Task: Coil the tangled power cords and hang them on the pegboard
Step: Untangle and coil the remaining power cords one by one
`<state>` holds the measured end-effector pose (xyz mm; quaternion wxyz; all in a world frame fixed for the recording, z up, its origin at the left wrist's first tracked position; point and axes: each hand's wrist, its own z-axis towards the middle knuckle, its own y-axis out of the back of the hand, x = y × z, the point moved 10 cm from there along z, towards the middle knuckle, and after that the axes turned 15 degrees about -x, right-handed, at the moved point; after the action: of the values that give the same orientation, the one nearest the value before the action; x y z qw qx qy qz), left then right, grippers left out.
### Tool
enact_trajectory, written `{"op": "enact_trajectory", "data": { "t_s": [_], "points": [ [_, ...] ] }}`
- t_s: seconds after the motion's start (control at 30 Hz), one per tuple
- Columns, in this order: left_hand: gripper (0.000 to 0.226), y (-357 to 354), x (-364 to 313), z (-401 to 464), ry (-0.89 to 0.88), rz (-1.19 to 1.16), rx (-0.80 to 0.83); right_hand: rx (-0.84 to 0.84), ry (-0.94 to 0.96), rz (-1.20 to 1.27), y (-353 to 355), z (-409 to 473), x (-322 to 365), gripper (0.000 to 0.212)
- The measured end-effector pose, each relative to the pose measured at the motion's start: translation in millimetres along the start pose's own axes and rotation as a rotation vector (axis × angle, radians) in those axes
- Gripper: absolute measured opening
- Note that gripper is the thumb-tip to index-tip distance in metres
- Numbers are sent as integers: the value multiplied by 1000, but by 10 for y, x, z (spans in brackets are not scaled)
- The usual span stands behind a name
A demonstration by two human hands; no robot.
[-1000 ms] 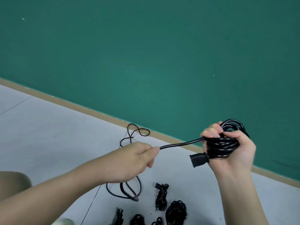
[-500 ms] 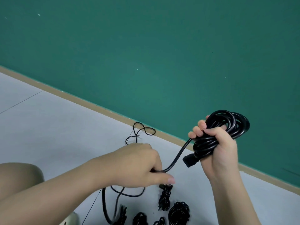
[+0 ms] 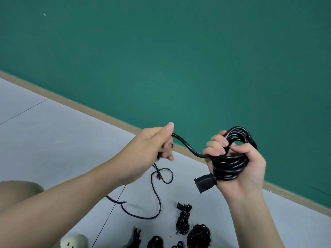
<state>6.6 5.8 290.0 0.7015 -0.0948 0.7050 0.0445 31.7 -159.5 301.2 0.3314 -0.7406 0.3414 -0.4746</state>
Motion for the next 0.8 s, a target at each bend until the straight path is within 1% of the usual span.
{"op": "enact_trajectory", "data": {
  "t_s": [0.07, 0.1, 0.13, 0.17, 0.2, 0.23, 0.33, 0.43, 0.5, 0.57, 0.6, 0.67, 0.73, 0.8],
  "points": [
    [49, -158, 60, -120, 240, -312, 99, -56, 16, -2, 66, 48, 3, 45],
    [47, -215, 71, -179, 323, -384, 139, -92, 42, -38, 102, 71, 16, 39],
    [46, -266, 62, -235, 380, -400, 179, -125, 72, -81, 134, 92, 31, 33],
    [45, -295, 60, -270, 413, -368, 211, -149, 99, -122, 160, 106, 46, 30],
    [45, -297, 79, -277, 414, -285, 229, -167, 122, -155, 186, 116, 59, 28],
    [44, -272, 96, -265, 369, -138, 239, -178, 142, -184, 207, 120, 72, 28],
    [43, -158, 98, -186, 134, 401, 255, -190, 184, -237, 238, 107, 111, 30],
    [40, -118, 108, -176, -43, 749, 262, -173, 199, -213, 244, 93, 140, 31],
    [39, -114, 77, -174, -179, 915, 213, -171, 223, -231, 236, 80, 145, 31],
    [37, -149, 39, -186, -322, 1043, 179, -178, 245, -280, 228, 65, 123, 32],
    [36, -188, 30, -205, -383, 1092, 194, -175, 245, -299, 219, 58, 102, 32],
    [34, -288, 47, -274, -468, 1132, 281, -172, 242, -338, 206, 43, 77, 30],
    [32, -373, 81, -368, -475, 1081, 388, -169, 245, -386, 192, 21, 92, 29],
    [29, -409, 77, -428, -457, 985, 452, -154, 260, -467, 169, -10, 131, 25]
  ]
}}
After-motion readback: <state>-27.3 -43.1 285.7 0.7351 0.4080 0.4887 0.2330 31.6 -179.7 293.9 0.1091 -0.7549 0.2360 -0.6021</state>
